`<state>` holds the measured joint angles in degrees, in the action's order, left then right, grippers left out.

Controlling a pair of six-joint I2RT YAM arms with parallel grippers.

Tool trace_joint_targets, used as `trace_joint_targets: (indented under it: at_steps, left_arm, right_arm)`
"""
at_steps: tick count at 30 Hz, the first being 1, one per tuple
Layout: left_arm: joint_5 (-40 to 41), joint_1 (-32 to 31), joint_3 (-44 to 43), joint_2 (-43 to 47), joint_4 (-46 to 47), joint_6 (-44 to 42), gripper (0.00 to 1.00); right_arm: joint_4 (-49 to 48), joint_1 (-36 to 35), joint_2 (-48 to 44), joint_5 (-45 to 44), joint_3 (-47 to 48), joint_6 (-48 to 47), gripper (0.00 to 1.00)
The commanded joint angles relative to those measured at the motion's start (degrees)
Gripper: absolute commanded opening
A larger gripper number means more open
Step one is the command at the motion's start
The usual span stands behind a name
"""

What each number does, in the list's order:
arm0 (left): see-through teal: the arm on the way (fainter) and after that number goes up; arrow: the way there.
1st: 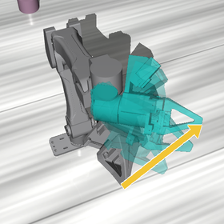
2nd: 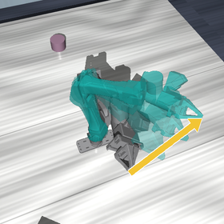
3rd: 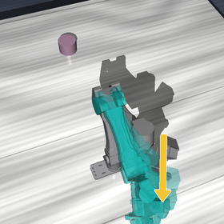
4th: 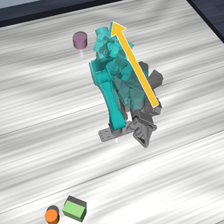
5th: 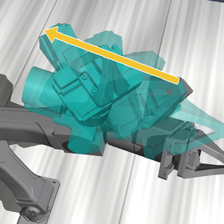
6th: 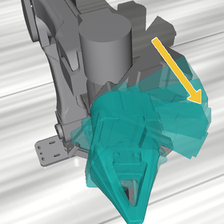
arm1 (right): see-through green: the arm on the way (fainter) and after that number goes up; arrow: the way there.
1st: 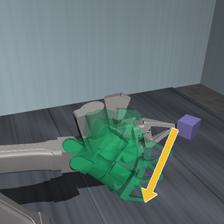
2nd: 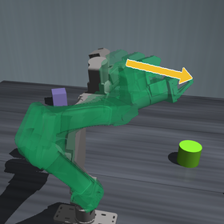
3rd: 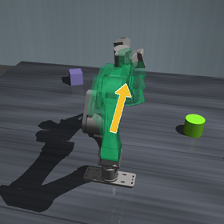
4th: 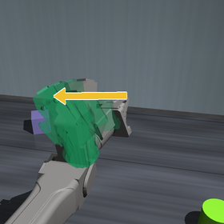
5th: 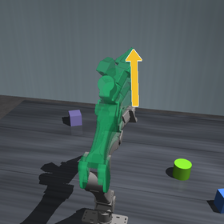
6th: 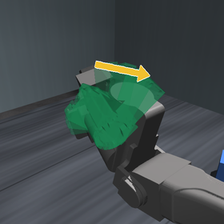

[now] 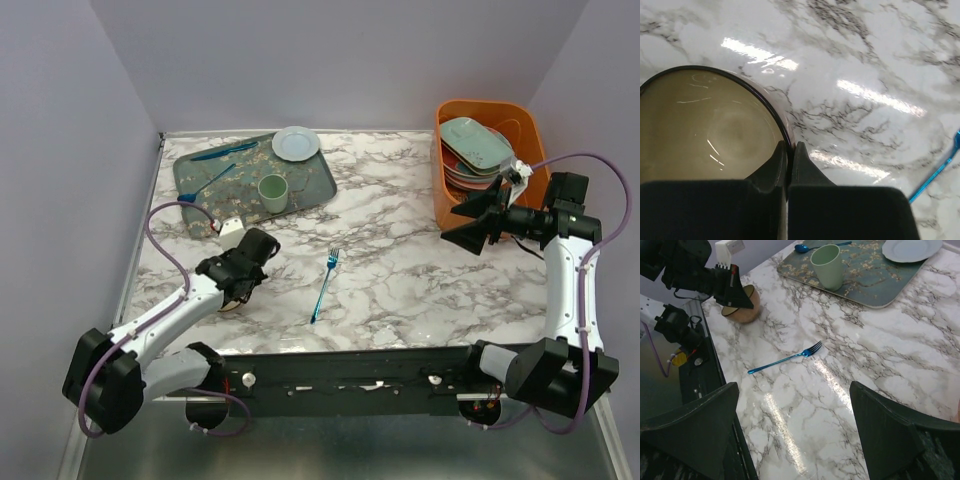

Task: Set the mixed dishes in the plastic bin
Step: Pick up the bowl from the center of the board.

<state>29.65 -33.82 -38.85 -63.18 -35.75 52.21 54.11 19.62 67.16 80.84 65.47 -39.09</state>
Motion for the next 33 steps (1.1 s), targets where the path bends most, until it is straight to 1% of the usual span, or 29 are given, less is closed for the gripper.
trace_joint_targets:
  at_steps: [1, 3, 5, 6, 7, 10, 11, 12, 13, 16, 17, 18, 19, 20, 21, 26, 27, 29, 30, 32, 33]
  left_arm:
    - [-10.47, -2.29, -0.26, 6.83, 6.20, -8.69, 0.00]
    - [-16.69, -3.09, 0.61, 10.69, 10.24, -12.55, 0.00]
    - [-20.23, -4.84, 0.53, 13.33, 13.40, -15.37, 0.00]
    - [-21.03, -5.54, -0.17, 13.60, 13.94, -17.38, 0.00]
    - [-23.47, -7.47, -0.69, 13.69, 15.60, -19.05, 0.00]
    - [-24.98, -10.73, -2.89, 12.21, 17.63, -24.77, 0.00]
    - [-24.82, -13.43, -3.51, 10.55, 19.12, -26.61, 0.00]
    - [-24.64, -14.77, -4.82, 9.66, 19.83, -28.11, 0.00]
    - [-24.64, -16.08, -5.53, 8.78, 20.62, -31.78, 0.00]
    - [-21.22, -22.67, -7.73, 5.18, 23.96, -37.59, 0.00]
    - [-20.08, -24.00, -8.25, 3.34, 25.62, -41.36, 0.00]
    - [-19.11, -26.53, -9.04, 2.54, 26.60, -43.31, 0.00]
    - [-18.32, -27.60, -9.22, 1.75, 27.65, -44.98, 0.00]
    - [-17.96, -28.48, -9.23, 0.44, 30.36, -48.57, 0.00]
    - [-17.44, -29.53, -8.88, -0.01, 31.95, -50.34, 0.00]
    - [-17.26, -35.08, -6.51, -3.26, 42.49, -61.42, 0.00]
    - [-17.17, -35.60, -6.07, -3.79, 43.30, -64.39, 0.00]
    - [-17.52, -37.27, -5.97, -5.80, 44.53, -67.13, 0.00]
    - [-17.61, -37.89, -5.97, -6.43, 44.88, -68.80, 0.00]
    - [-18.40, -39.55, -5.71, -7.92, 46.11, -73.11, 0.00]
    - [-18.22, -40.00, -5.19, -8.27, 46.81, -74.25, 0.00]
  right_arm:
    - [2.23, 0.42, -1.94, -0.06, -0.17, -2.66, 1.00]
    - [2.14, 0.42, -2.20, -0.68, -0.52, -3.18, 1.00]
    - [2.32, 0.42, -2.82, -1.47, -0.70, -3.88, 1.00]
    - [2.41, 0.34, -2.91, -1.73, -0.70, -4.15, 1.00]
    - [2.67, 0.33, -3.17, -2.08, -0.70, -4.50, 1.00]
    - [3.19, -0.10, -3.61, -3.58, -0.09, -5.64, 1.00]
    - [3.46, -0.37, -3.78, -5.06, 0.18, -6.34, 1.00]
    - [3.81, -1.24, -3.96, -5.95, 0.44, -6.70, 1.00]
    - [3.99, -1.77, -4.22, -6.91, 0.88, -6.79, 1.00]
    - [3.81, -4.14, -5.19, -11.30, 1.32, -6.70, 1.00]
    - [3.55, -4.84, -5.54, -13.93, 1.50, -6.44, 1.00]
    - [3.29, -6.68, -6.07, -15.52, 1.50, -5.48, 1.00]
    - [2.85, -7.91, -6.33, -17.28, 1.59, -5.03, 1.00]
    - [2.50, -9.06, -6.60, -20.77, 1.50, -4.42, 1.00]
    - [2.06, -11.33, -7.12, -22.46, 1.24, -2.94, 1.00]
    - [0.21, -16.27, -7.30, -30.11, 1.23, 0.68, 1.00]
    - [0.21, -18.28, -7.21, -31.17, 1.41, 1.38, 1.00]
    - [0.21, -19.87, -6.78, -34.50, 1.94, 2.09, 1.00]
    - [0.12, -22.93, -6.77, -35.65, 2.11, 3.05, 1.00]
    - [-0.75, -25.32, -6.51, -39.42, 2.64, 3.93, 1.00]
    - [-0.76, -27.68, -6.25, -40.57, 2.99, 4.80, 1.00]
